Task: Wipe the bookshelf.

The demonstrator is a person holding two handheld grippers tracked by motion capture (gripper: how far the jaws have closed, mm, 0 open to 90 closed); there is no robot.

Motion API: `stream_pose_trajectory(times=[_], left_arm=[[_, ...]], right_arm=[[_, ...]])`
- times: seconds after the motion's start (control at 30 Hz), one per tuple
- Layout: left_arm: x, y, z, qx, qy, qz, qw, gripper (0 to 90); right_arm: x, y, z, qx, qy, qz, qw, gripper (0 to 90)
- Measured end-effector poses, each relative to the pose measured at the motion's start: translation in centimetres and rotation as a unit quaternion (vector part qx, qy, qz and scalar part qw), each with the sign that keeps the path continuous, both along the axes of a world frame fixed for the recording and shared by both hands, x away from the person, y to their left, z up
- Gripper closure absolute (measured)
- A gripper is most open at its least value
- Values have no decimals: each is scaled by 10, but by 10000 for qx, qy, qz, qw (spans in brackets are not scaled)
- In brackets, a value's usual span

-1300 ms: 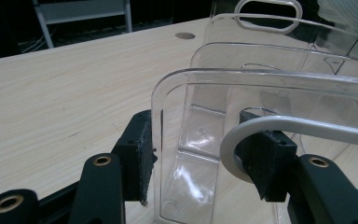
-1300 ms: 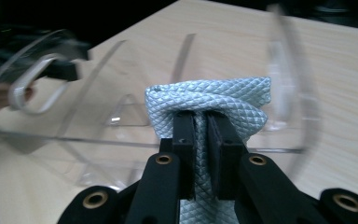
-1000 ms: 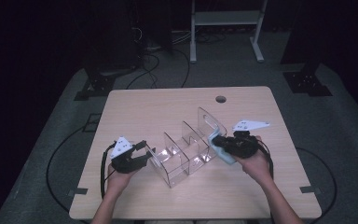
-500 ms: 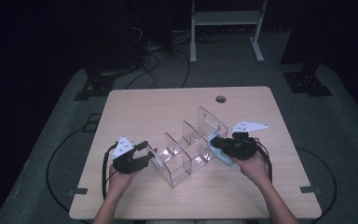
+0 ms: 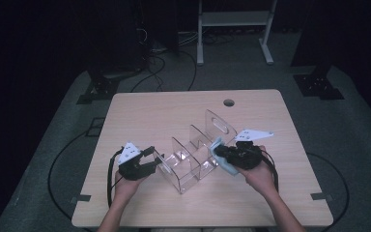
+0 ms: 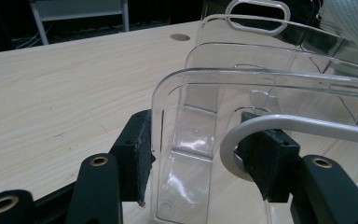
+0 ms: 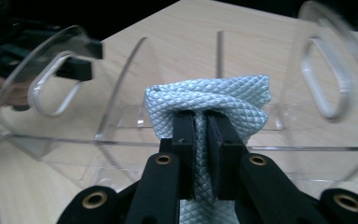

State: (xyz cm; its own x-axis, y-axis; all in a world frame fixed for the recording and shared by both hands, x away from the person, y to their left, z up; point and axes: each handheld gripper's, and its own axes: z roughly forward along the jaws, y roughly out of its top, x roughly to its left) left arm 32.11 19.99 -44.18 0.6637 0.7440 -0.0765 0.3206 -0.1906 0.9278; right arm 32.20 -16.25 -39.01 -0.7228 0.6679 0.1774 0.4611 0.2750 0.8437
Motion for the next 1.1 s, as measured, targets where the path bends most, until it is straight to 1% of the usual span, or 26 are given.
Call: stream_pose_trajectory(times=[0.03, 0.1, 0.13, 0.17, 0.23, 0.3, 0.33, 0.37, 0.4, 0.43, 0.47, 0.5, 0.57, 0.6, 0.67, 0.73, 0.77, 0.8, 0.9, 0.97, 1.0, 1.1], left_arm=[[0, 0, 0, 3, -4, 1, 10000, 455], [0, 0, 0, 19, -4, 1, 10000, 457], [0, 0, 0, 9, -2, 4, 10000, 458], [0, 0, 0, 11, -4, -11, 10000, 458], [0, 0, 0, 6, -11, -28, 10000, 458], [0, -1, 0, 3, -18, -36, 10000, 458], [0, -1, 0, 7, -25, -36, 10000, 458], [0, -1, 0, 7, -27, -39, 10000, 459], [0, -1, 0, 7, -27, -37, 10000, 459], [0, -1, 0, 9, -27, -37, 10000, 459], [0, 0, 0, 13, -28, -33, 10000, 459], [0, 0, 0, 15, -27, -41, 10000, 459], [0, 0, 0, 8, -24, -37, 10000, 459], [0, 0, 0, 7, -27, -34, 10000, 459], [0, 0, 0, 3, -29, -38, 10000, 459], [0, -1, 0, 9, -37, -39, 10000, 460], [0, -1, 0, 9, -38, -34, 10000, 460], [0, -1, 0, 12, -38, -35, 10000, 459], [0, 0, 0, 8, -38, -19, 10000, 460], [0, 0, 0, 5, -34, -25, 10000, 459], [0, 0, 0, 6, -35, -27, 10000, 460], [0, 0, 0, -3, -32, -26, 10000, 460]], right_arm=[[-2, 4, 0, -10, -3, 76, 10000, 819], [-7, 12, 0, -86, -82, 214, 9997, 819], [-8, 13, 1, -122, -118, 221, 9996, 818], [-7, 12, 1, -101, -98, 229, 9996, 818], [-2, 6, 0, -66, -88, 85, 9999, 818], [0, 2, -1, 25, -22, -10, 10000, 819], [0, 2, -1, 14, -26, -40, 10000, 818], [-2, 4, -1, -54, -66, -74, 9999, 818], [-4, 7, 0, -62, -73, -41, 9999, 818], [-5, 10, 0, -10, -18, 58, 10000, 818], [-8, 14, -1, 7, -25, 135, 9999, 818], [-10, 17, -1, -27, -56, 205, 9998, 818], [-10, 17, 0, -21, -34, 265, 9996, 818], [-8, 15, 0, -18, -22, 225, 9997, 818], [-3, 7, 1, -50, -6, 20, 10000, 818], [-2, 7, 1, -18, 44, -34, 10000, 818], [-3, 8, 1, -54, 6, -51, 10000, 818], [-5, 10, 1, -86, -17, -30, 10000, 818], [-10, 20, 0, -17, 26, 217, 9998, 818], [-11, 21, 0, -30, 13, 285, 9996, 818], [-9, 19, 1, -8, 42, 289, 9996, 818], [-2, 9, 2, -41, 25, 43, 10000, 817]])
